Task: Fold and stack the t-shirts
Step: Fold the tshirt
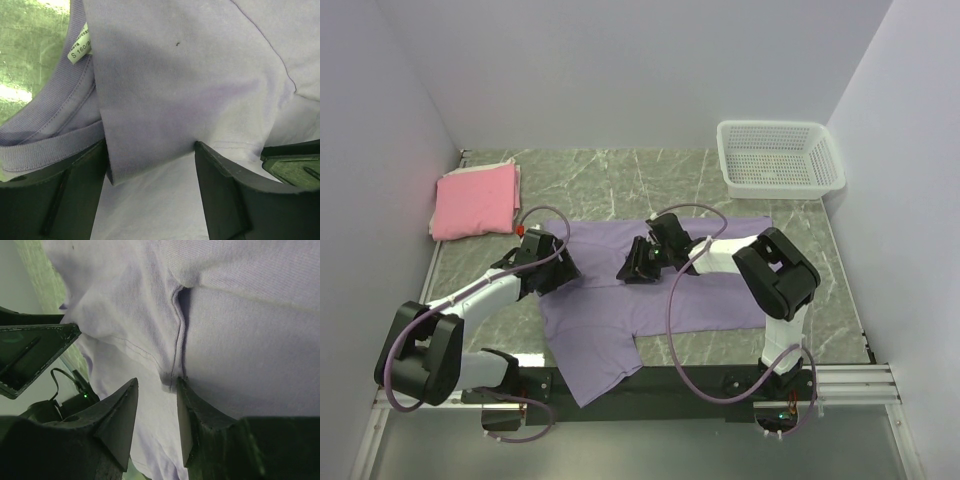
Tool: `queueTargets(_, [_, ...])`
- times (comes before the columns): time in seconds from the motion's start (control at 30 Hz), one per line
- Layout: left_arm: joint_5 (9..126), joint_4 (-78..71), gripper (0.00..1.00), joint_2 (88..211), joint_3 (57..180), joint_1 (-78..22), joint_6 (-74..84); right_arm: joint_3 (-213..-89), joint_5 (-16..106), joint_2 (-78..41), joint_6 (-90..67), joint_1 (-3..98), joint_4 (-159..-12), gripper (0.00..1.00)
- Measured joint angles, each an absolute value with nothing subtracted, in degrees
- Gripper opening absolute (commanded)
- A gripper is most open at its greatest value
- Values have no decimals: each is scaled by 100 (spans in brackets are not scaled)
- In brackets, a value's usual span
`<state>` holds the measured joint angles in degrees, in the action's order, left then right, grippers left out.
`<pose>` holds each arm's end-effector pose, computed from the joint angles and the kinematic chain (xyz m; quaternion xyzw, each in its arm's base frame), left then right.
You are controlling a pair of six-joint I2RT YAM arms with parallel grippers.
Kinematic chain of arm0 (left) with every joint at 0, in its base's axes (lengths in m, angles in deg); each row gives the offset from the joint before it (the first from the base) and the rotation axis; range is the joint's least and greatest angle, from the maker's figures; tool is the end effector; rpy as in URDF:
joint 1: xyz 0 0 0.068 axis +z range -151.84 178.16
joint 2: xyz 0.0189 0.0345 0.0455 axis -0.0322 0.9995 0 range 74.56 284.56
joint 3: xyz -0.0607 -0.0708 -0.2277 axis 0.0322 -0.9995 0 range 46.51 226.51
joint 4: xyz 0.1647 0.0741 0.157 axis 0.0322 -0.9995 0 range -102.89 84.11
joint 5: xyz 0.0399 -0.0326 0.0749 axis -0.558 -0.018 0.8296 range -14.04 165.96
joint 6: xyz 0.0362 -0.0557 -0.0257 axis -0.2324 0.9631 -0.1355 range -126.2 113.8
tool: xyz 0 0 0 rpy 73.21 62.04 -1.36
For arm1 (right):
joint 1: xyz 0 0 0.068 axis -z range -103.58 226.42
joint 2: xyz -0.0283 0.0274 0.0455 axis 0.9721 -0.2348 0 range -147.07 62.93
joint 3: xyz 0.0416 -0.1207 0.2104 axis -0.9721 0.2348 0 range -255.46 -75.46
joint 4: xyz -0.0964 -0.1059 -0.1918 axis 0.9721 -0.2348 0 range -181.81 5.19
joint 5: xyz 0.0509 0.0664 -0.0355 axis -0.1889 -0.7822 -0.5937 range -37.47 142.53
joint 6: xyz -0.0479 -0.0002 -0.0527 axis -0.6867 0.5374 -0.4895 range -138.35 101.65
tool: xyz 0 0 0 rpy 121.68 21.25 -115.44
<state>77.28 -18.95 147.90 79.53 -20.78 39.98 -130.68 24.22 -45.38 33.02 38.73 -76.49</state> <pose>0.2264 -0.0763 0.1360 -0.2271 0.9217 -0.1599 0.2707 0.2711 0.2448 0.1086 0.0132 0.8999 0.4224 0.1075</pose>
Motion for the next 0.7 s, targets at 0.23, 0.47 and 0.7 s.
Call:
queueTargets(0.23, [7724,-1902,79,14790,7953,-2078,3998,-13146,2470,-4608,3256,3807,-7756,23])
queueTargets(0.47, [7724,-1924,81,14772,7953,-2078,3998,-13299,2553,-4595,3103,3792,-8001,0])
queueTargets(0.7, [7728,-2055,78,14670,7953,-2078,3998,-13398,2629,-4402,2931,3792,-8331,0])
